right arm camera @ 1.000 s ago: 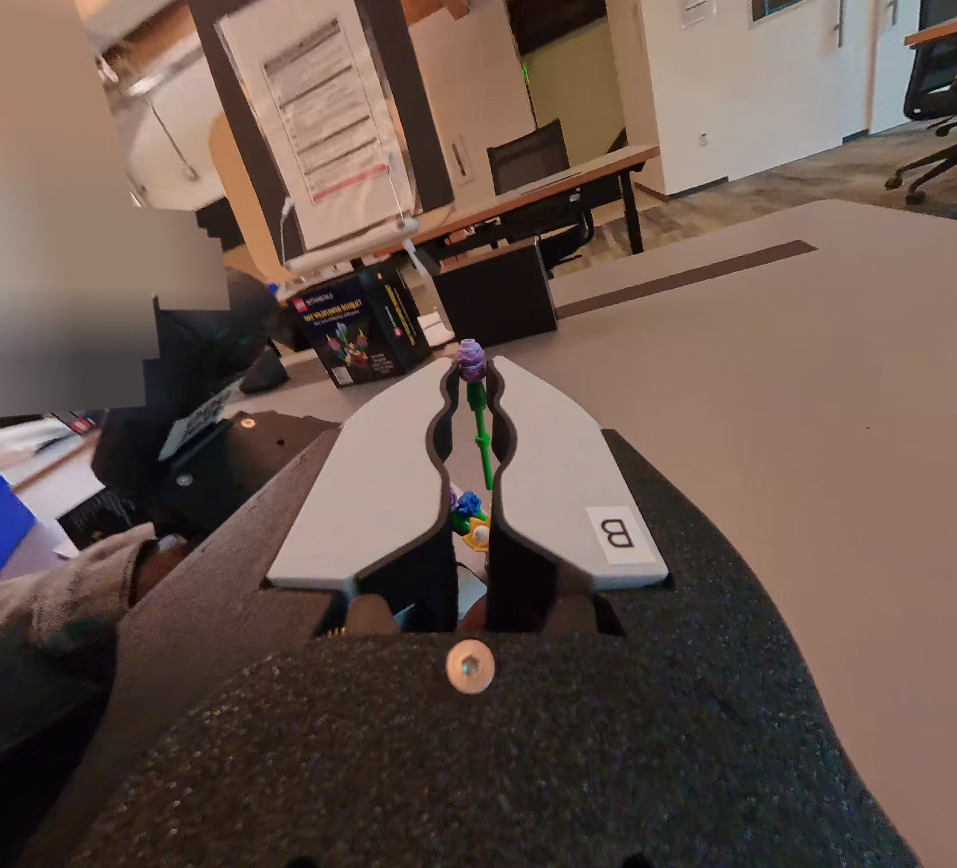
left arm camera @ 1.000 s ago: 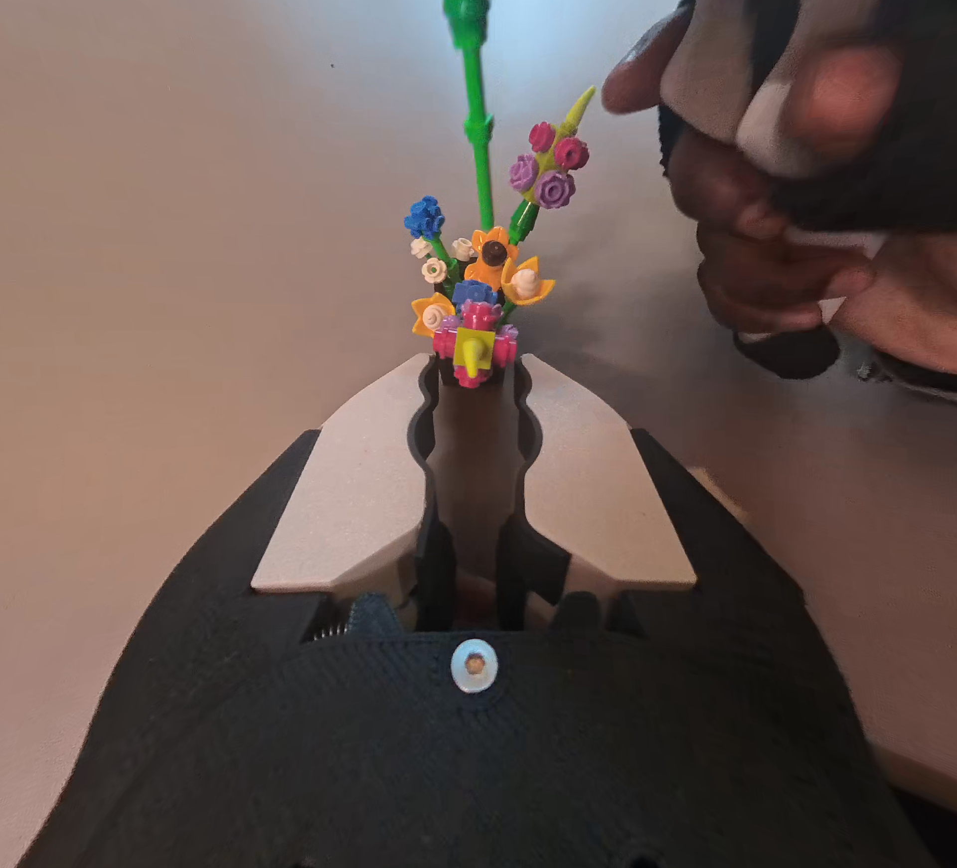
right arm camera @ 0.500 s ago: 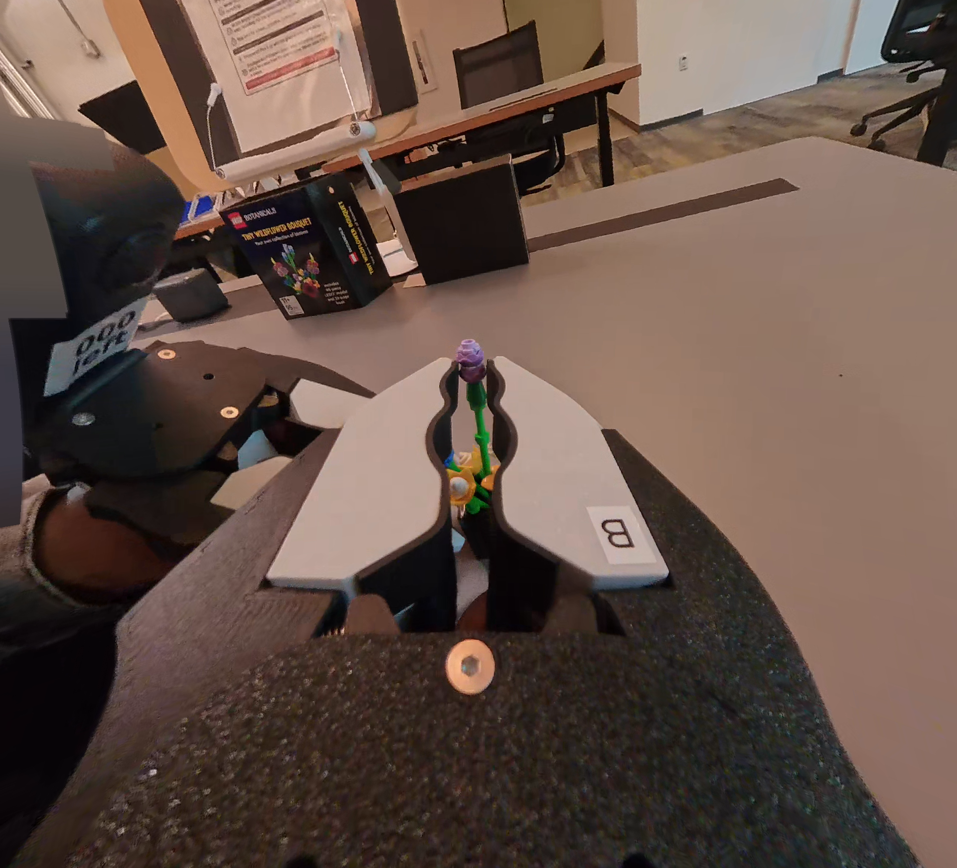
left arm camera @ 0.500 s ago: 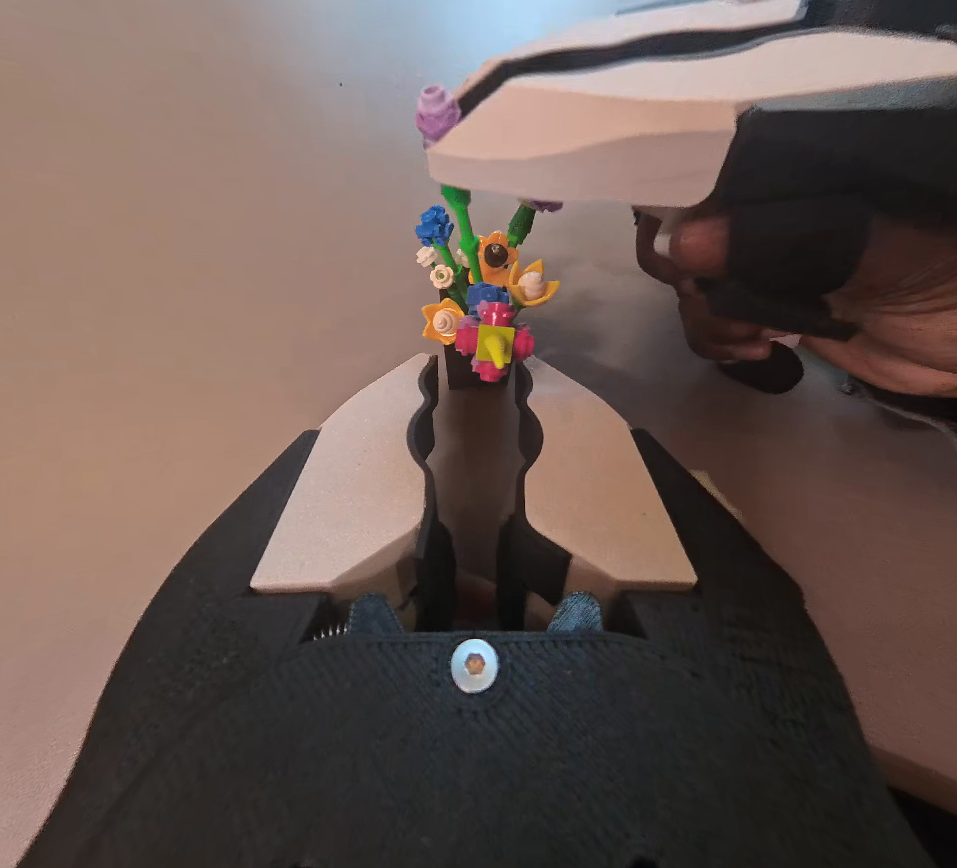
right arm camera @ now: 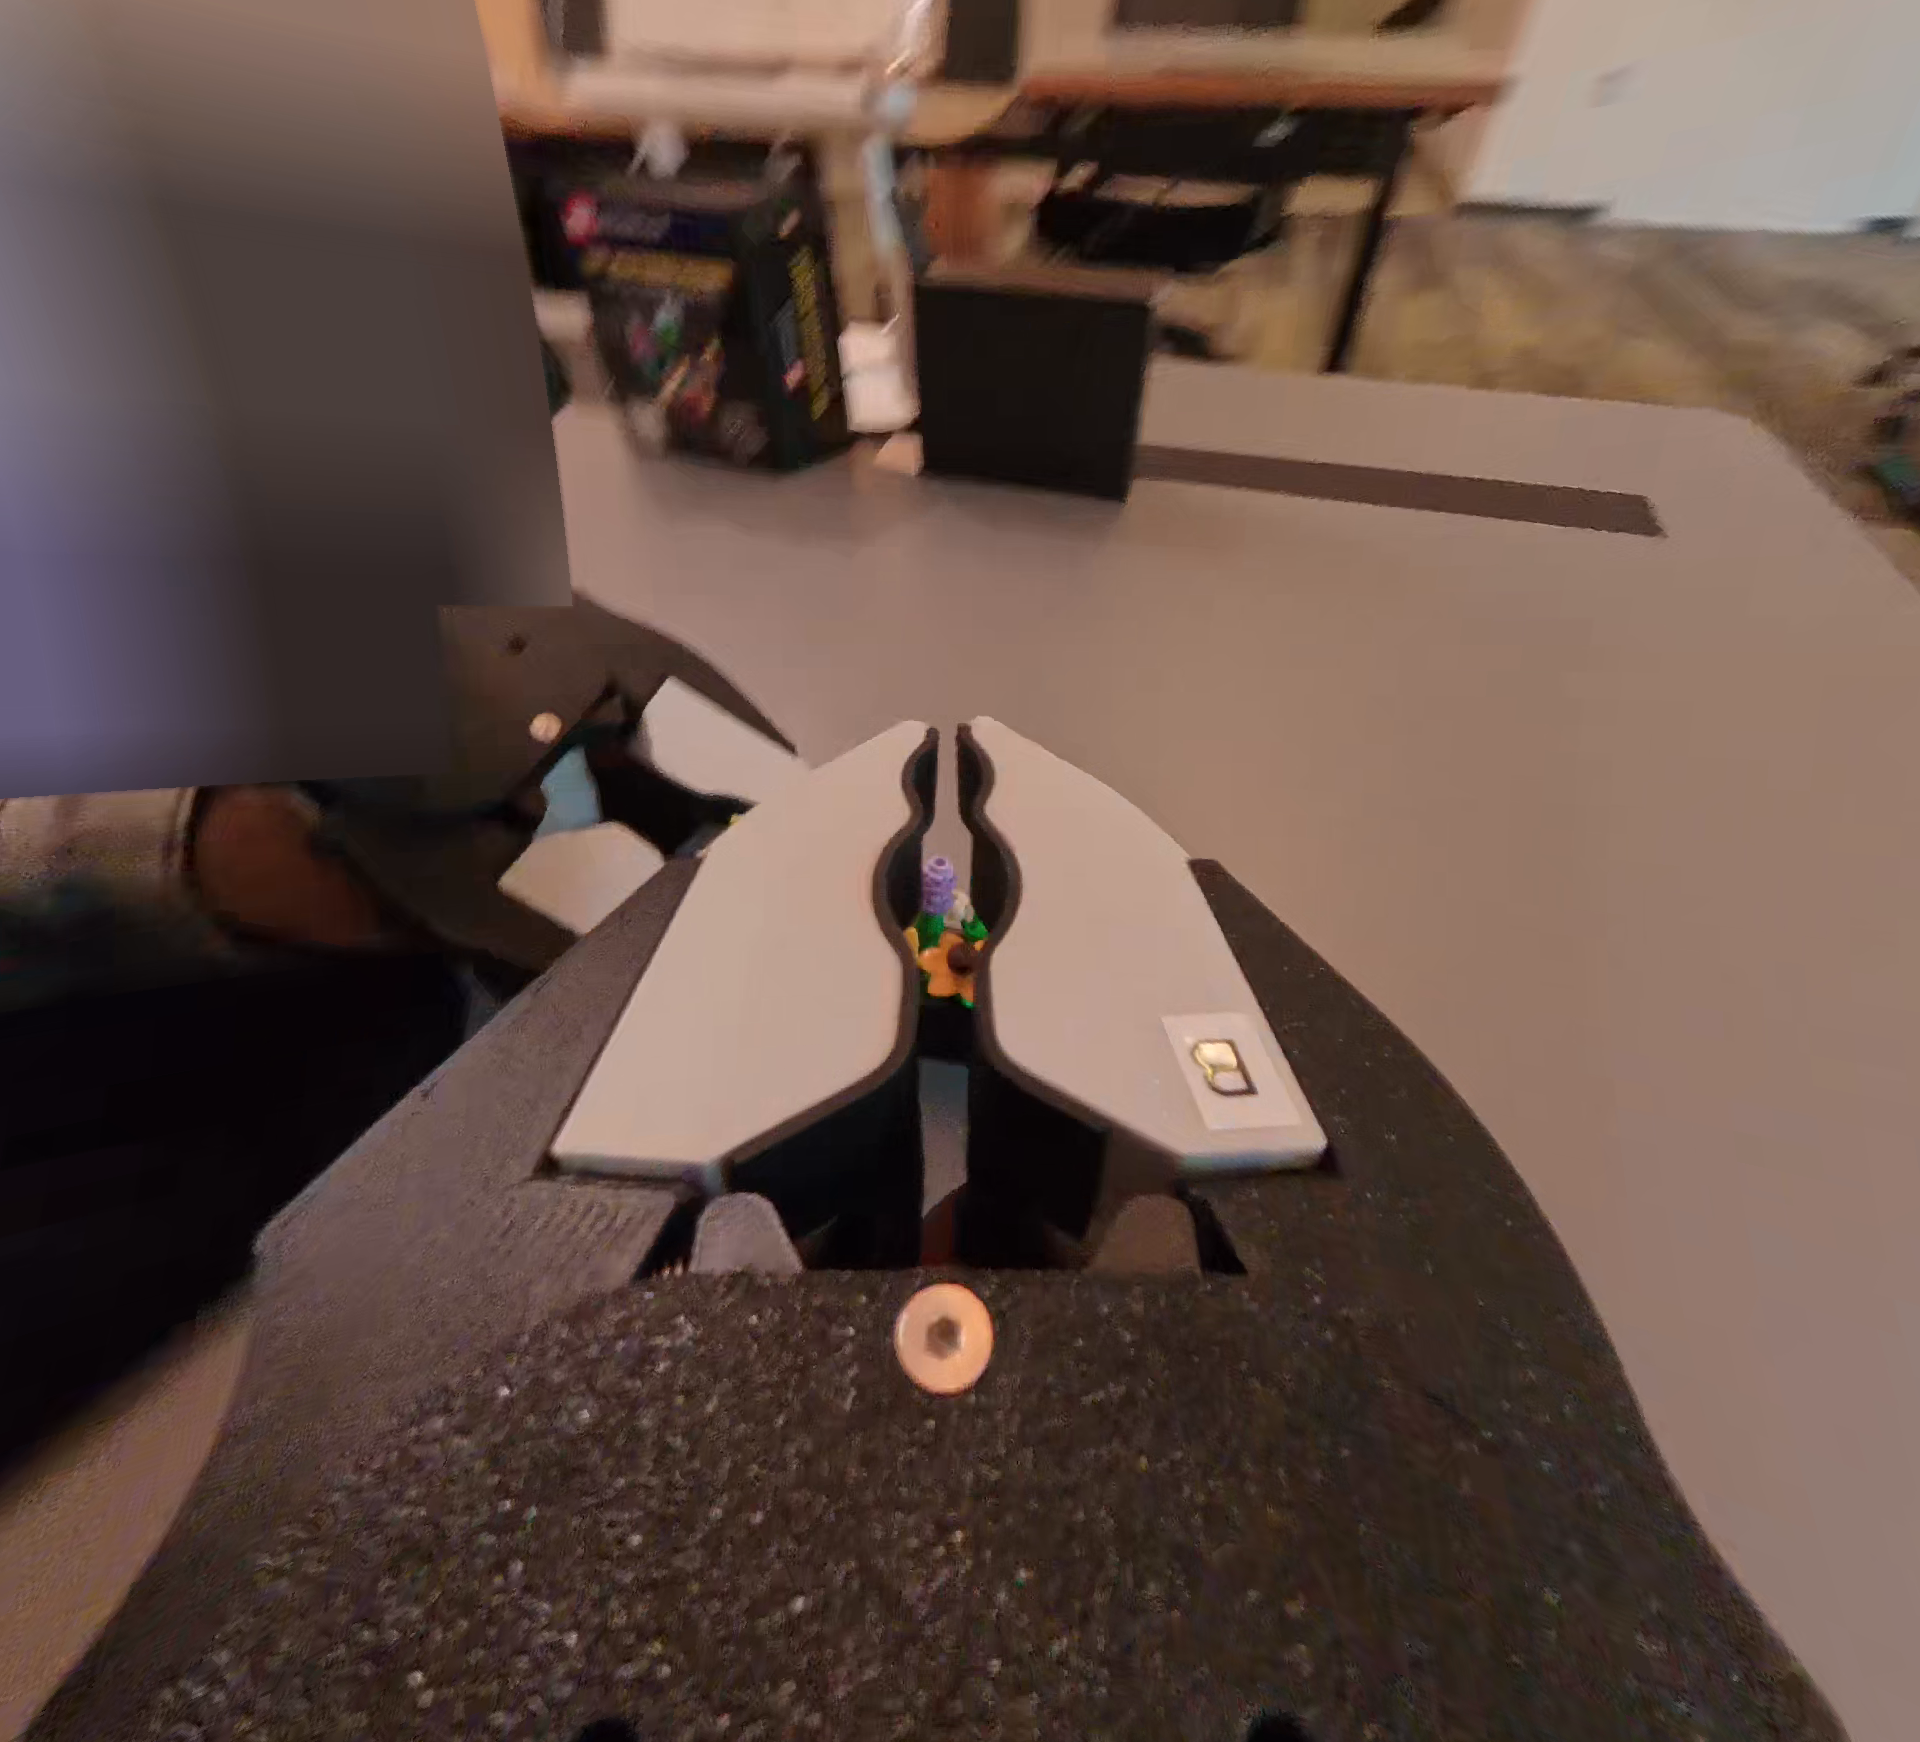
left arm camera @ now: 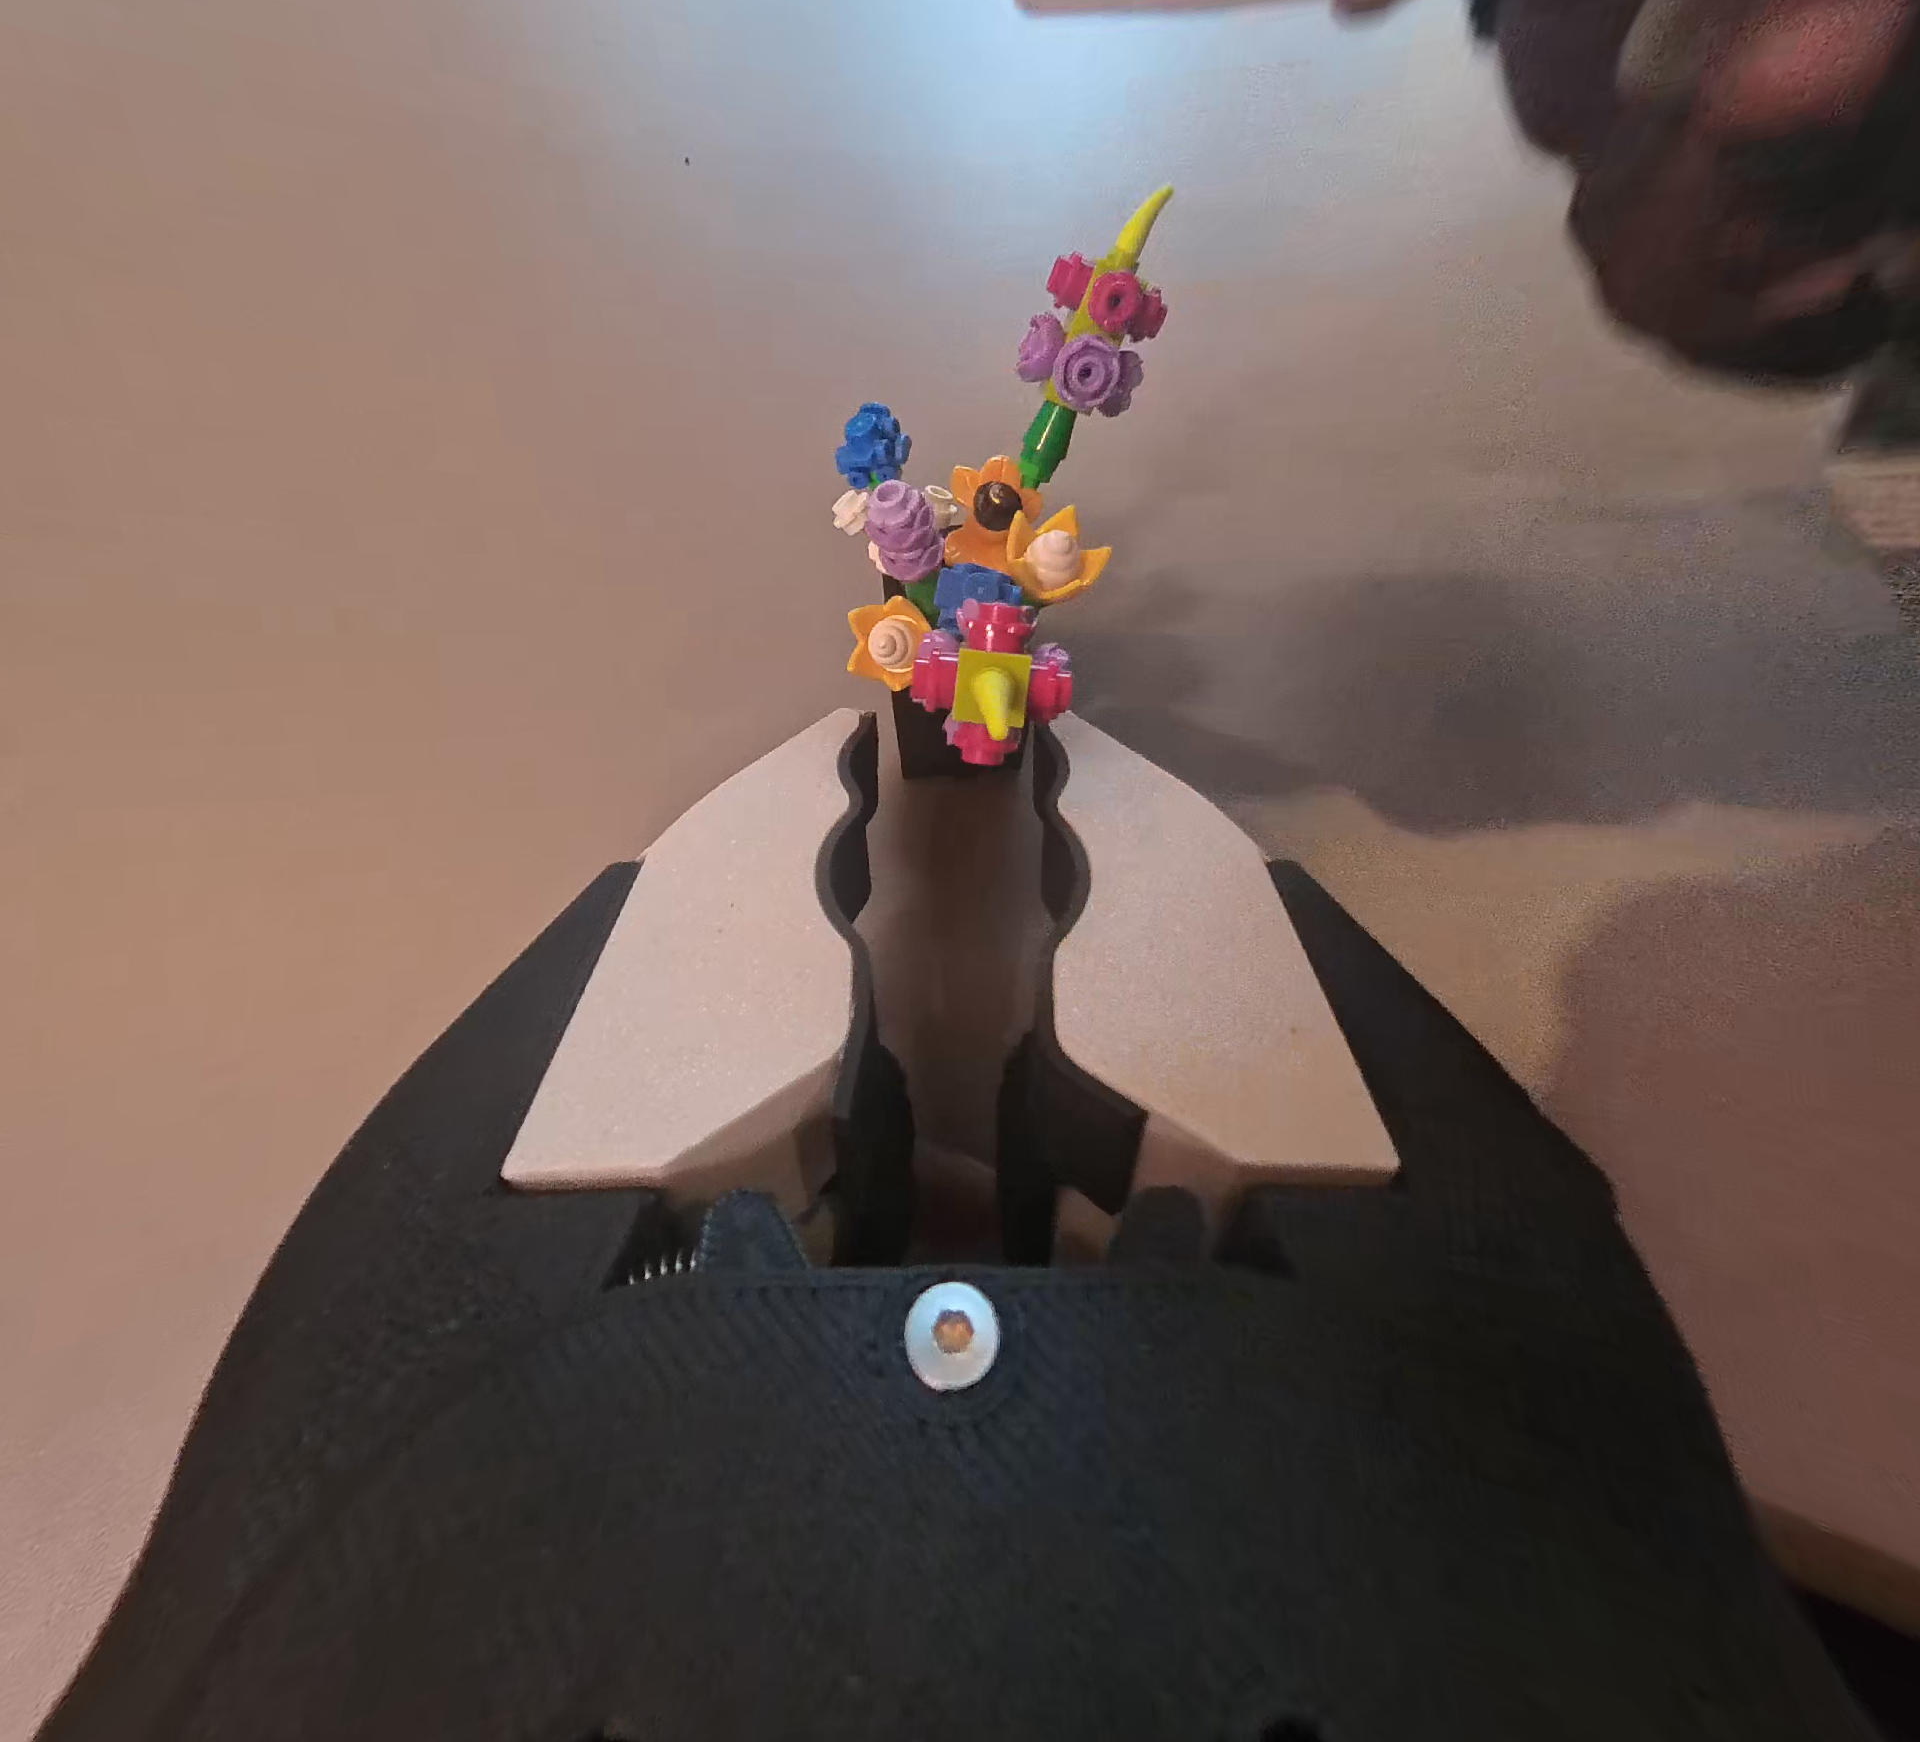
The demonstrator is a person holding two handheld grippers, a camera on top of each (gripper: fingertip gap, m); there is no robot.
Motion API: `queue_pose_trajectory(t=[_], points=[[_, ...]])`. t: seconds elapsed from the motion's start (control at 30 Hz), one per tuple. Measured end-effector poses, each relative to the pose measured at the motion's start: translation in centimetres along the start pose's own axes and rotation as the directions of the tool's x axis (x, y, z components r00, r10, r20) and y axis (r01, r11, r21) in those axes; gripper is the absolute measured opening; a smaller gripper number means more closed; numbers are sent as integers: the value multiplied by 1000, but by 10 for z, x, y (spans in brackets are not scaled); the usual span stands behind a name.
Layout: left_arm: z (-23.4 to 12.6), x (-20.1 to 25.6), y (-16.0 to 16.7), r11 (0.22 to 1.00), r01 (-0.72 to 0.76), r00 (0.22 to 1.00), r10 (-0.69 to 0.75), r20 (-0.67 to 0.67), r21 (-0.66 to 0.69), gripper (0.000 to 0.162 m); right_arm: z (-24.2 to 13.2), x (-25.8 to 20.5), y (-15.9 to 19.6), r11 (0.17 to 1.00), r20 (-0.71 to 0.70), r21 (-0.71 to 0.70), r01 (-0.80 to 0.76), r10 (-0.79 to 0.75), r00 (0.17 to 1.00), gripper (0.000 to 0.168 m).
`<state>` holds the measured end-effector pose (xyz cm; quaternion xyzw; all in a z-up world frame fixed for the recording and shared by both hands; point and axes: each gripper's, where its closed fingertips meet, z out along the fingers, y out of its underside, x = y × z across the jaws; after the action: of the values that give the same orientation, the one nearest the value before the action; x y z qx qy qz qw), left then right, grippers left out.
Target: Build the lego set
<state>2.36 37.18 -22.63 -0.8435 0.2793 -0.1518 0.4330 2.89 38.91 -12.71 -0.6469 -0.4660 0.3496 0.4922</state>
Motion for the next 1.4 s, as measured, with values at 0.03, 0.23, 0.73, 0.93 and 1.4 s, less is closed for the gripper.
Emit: queue_pose_trajectory(t=[0.03, 0.23, 0.73, 0.93, 1.4], points=[[0, 0, 1, 1000, -2, 1000, 2, -1, -4, 29, 1, -2, 2, 994, 78, -96, 52, -44, 996, 0], [1, -1, 1, 1000, 3, 1000, -3, 2, -7, 28, 22, 1, 26, 925, 239, -324, 200, -124, 963, 0], [-113, -25, 34, 978, 196, 947, -206, 247, 65, 57, 36, -62, -37, 971, 282, -204, 129, -68, 957, 45], [-176, -72, 66, 877, 340, 792, -461, 399, 339, 61, 117, -127, -3, 857, 317, -413, 309, -183, 930, 32], [-186, -78, 71, 872, 317, 781, -464, 419, 374, 61, 195, -130, 65, 760, 287, -561, 329, -194, 938, 13]])
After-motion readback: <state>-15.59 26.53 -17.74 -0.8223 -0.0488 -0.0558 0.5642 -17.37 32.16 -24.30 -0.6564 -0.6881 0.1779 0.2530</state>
